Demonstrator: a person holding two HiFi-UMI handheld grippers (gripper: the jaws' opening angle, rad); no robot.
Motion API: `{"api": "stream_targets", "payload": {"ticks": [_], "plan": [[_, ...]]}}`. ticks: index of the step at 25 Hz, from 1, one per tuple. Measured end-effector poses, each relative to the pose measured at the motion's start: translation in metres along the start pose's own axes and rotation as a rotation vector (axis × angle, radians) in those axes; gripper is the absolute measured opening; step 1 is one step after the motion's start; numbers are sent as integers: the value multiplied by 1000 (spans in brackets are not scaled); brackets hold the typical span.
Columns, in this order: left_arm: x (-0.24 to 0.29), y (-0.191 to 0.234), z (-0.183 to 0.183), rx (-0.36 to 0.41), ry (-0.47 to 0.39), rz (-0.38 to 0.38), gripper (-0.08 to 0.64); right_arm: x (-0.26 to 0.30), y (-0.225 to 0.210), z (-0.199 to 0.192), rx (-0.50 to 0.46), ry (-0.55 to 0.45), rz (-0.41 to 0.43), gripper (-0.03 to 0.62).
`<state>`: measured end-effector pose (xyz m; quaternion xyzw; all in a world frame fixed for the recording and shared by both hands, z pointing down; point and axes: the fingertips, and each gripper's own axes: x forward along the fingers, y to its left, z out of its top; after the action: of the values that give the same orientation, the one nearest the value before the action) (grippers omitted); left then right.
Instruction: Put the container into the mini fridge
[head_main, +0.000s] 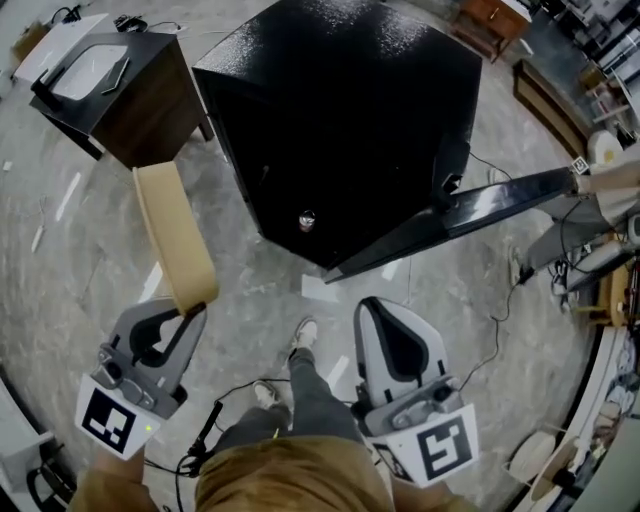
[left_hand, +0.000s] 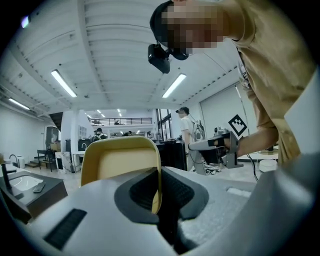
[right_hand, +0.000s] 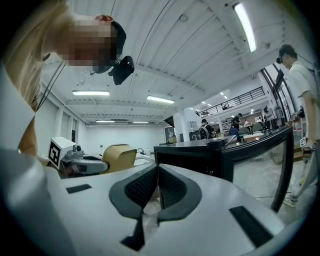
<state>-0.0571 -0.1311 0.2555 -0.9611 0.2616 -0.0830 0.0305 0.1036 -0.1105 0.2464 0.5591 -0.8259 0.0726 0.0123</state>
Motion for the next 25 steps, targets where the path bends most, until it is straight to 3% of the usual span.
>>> {"api": "stream_targets", "payload": {"ticks": [18, 25], "plan": [[83, 3, -77, 110, 157, -200, 15, 30, -33, -43, 21, 11, -41, 2], [113, -2, -93, 162, 188, -317, 15, 32, -49, -61, 28, 32, -47, 2]]}}
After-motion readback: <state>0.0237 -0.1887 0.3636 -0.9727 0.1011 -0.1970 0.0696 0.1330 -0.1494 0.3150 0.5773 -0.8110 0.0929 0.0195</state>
